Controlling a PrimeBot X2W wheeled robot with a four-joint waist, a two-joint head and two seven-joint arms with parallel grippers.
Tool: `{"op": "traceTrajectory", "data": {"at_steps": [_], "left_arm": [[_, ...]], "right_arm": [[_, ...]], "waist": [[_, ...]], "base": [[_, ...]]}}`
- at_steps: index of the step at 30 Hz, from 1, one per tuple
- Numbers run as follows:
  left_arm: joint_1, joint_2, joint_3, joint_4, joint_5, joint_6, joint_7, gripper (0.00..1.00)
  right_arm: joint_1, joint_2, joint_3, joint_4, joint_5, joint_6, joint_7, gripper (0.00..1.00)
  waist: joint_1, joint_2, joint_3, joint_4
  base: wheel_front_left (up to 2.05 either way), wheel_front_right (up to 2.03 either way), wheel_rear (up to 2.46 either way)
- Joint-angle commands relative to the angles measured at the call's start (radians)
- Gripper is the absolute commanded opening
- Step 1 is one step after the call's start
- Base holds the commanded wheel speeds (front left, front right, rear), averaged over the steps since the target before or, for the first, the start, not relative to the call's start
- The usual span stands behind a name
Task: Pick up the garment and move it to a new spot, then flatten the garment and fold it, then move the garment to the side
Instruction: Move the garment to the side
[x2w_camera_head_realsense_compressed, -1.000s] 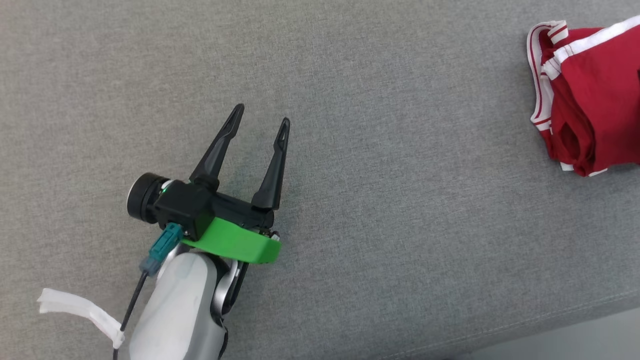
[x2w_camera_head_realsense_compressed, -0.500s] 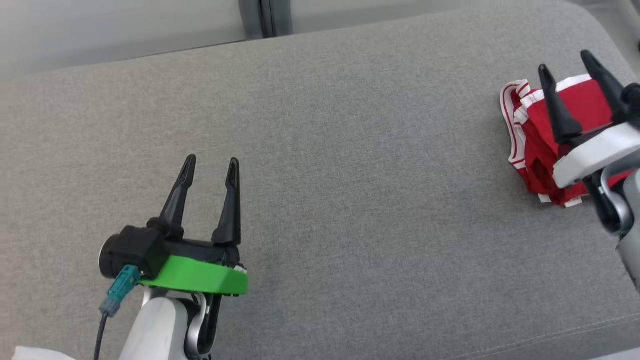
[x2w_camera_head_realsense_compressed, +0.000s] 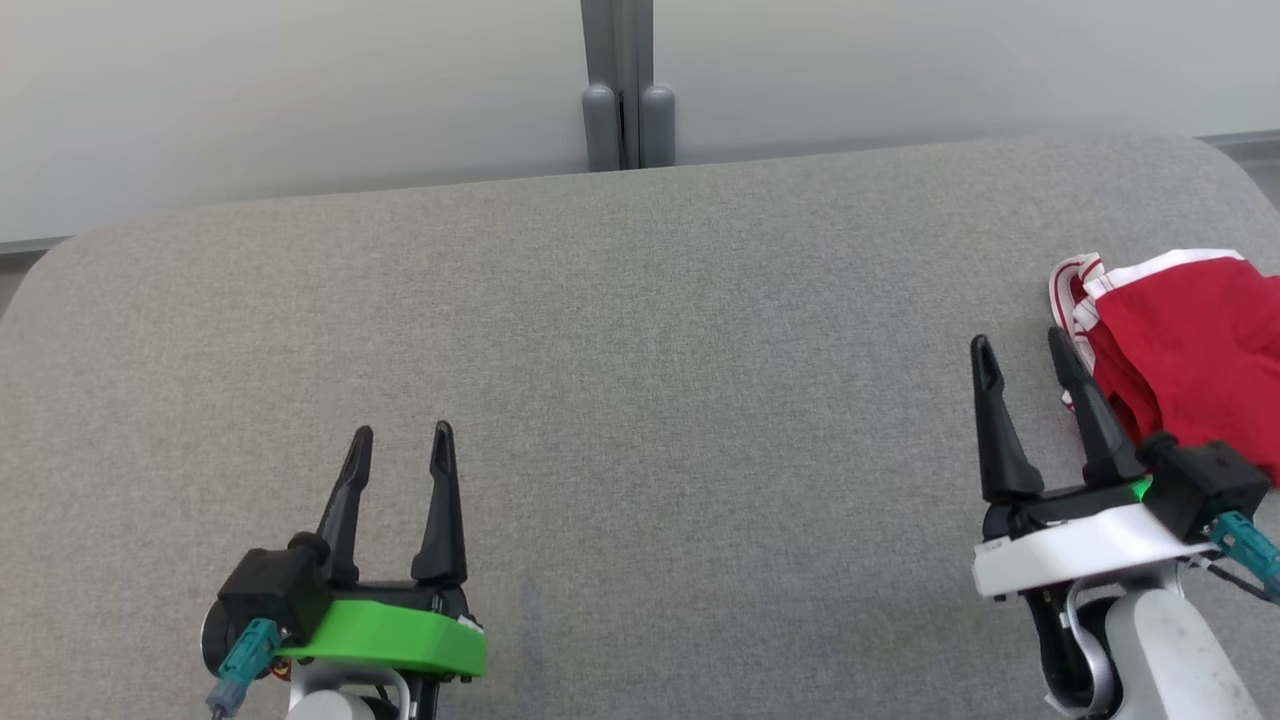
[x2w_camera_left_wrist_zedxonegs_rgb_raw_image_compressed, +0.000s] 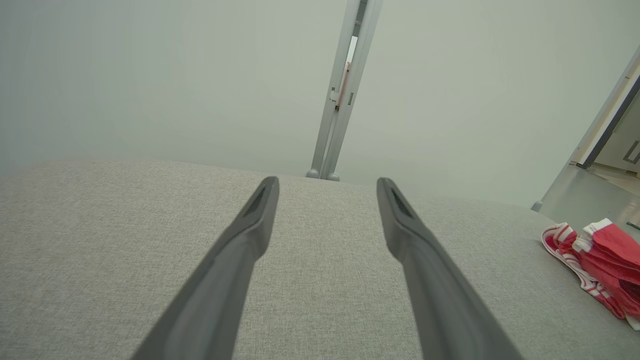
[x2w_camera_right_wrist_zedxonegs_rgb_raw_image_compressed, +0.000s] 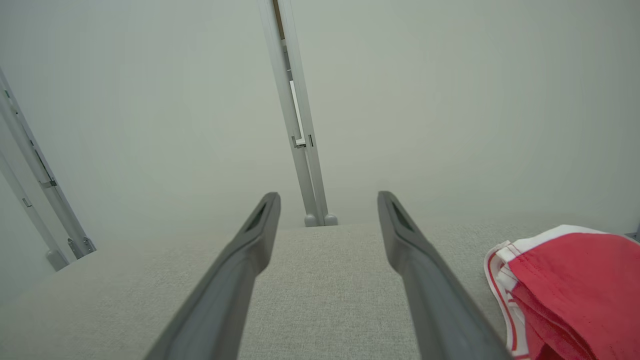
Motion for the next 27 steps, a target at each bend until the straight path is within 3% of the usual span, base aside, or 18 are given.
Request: {"op": "traceTrajectory", "data": {"at_steps": [1, 6, 18, 27], "left_arm": [[0.02, 0.003, -0.002, 0.005, 0.01, 0.004, 0.0, 1.0], [0.049, 0.004, -0.006, 0.017, 0.046, 0.021, 0.0, 1.0], [0.067, 0.004, -0.011, -0.013, 0.102, 0.068, 0.0, 1.0], [0.072, 0.004, 0.008, -0.029, 0.057, 0.025, 0.0, 1.0]], "right_arm": [[0.03, 0.022, -0.006, -0.021, -0.01, -0.001, -0.002, 1.0], [0.097, 0.067, -0.033, -0.056, -0.042, 0.0, -0.002, 1.0], [0.118, 0.086, -0.033, -0.053, -0.053, 0.0, -0.002, 1.0], [0.111, 0.089, -0.027, -0.044, -0.056, 0.0, -0.003, 1.0]], "waist": [[0.0001, 0.0, -0.03, 0.026], [0.0001, 0.0, -0.045, 0.025], [0.0001, 0.0, -0.05, 0.012], [0.0001, 0.0, -0.045, 0.004]], "base": [[0.0, 0.0, 0.0], [0.0, 0.0, 0.0], [0.0, 0.0, 0.0], [0.0, 0.0, 0.0]]}}
